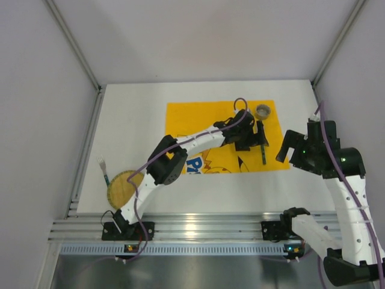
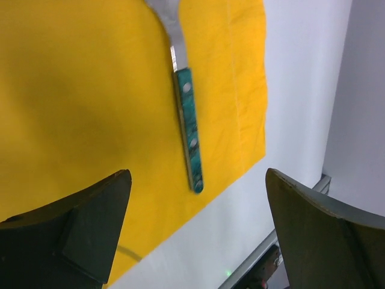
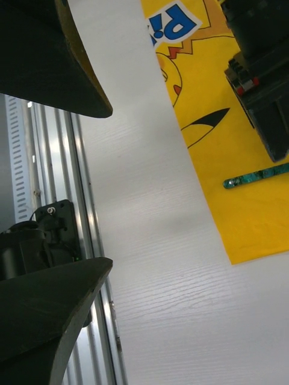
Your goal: Set the dinner table for one person
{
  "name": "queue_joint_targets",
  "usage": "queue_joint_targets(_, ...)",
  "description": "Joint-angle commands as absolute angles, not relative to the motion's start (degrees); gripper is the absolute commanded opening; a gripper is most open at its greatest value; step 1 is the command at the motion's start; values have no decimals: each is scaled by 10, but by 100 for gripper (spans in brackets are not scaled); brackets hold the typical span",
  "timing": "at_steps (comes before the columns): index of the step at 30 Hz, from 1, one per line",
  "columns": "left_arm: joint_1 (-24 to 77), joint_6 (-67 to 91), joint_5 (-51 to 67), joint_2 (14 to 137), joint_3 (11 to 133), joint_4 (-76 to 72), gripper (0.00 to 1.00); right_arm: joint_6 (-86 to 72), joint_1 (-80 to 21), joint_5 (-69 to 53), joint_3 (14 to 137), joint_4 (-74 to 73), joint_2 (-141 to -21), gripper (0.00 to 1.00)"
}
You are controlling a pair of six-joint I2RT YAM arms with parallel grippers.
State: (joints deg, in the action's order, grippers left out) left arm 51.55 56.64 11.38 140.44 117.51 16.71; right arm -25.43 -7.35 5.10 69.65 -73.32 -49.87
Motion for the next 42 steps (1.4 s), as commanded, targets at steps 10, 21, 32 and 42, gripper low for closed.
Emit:
queue_joint_targets(10, 385, 488, -324, 1036, 869, 690, 96, -250, -91, 3, 714, -689, -542, 100)
queue_joint_targets(21, 337, 529, -413, 1065, 702, 811, 98, -254, -101, -47, 698, -651, -578, 100)
queue_joint_targets(32, 337, 534, -379, 1078, 625, 742, 98, -245, -117, -33, 699, -664, -576, 100)
queue_joint_targets(42, 336, 531, -353, 1119, 577, 668, 27, -240, -126, -17, 705, -671, -578, 100)
